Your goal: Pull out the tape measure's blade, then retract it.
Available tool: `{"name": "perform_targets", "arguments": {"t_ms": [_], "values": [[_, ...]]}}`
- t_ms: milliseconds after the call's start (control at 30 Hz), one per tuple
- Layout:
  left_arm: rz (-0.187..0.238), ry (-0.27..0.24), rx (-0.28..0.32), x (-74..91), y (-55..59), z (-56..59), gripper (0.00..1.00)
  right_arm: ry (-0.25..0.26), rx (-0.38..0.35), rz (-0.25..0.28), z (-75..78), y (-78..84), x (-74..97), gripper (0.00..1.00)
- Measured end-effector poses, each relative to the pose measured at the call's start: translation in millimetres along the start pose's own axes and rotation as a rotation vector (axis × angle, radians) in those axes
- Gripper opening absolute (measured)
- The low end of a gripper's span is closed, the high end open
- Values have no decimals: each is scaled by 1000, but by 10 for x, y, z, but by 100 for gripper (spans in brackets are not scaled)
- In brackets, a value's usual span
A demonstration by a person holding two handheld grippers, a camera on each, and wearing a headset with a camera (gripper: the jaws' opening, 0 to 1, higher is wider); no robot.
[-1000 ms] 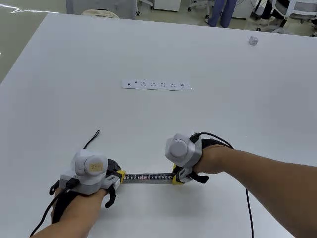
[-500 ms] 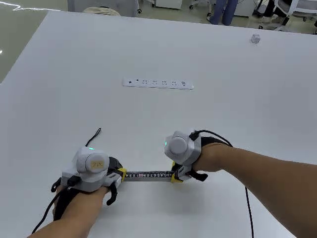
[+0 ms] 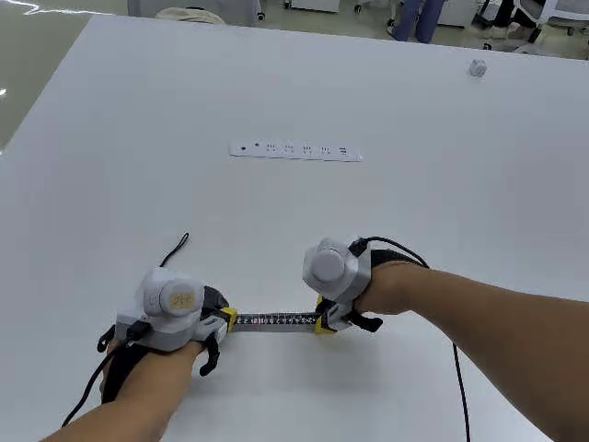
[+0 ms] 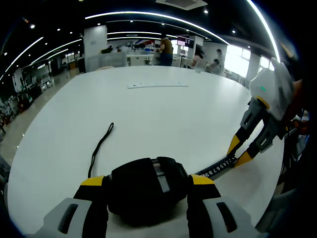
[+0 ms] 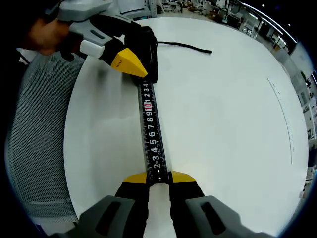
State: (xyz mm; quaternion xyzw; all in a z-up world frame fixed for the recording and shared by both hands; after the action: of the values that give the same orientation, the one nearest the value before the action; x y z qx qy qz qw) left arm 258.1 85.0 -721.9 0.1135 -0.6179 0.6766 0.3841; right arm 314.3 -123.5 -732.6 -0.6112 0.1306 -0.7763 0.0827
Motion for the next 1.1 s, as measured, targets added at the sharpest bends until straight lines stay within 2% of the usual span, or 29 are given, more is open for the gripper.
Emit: {"name": "perform_targets", "arguments": {"t_ms": [1100], "values": [[3,3,4,-3,4,-2,61,-3,-2,18,-23,-124,-42,15]]}}
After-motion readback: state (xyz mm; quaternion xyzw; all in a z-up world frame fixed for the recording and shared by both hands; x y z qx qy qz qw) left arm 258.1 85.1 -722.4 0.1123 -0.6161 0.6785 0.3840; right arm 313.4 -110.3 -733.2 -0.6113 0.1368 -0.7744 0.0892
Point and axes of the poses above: the centre of the closed fingertips' face, and the gripper's own axes: x roughly backward along the fingers, z roughly to its right, y roughly out of its underside, the point moved 8 cm from there along x, roughly backward along the fingers, and after that the axes turned 15 degrees about y, right-handed, at the moved point
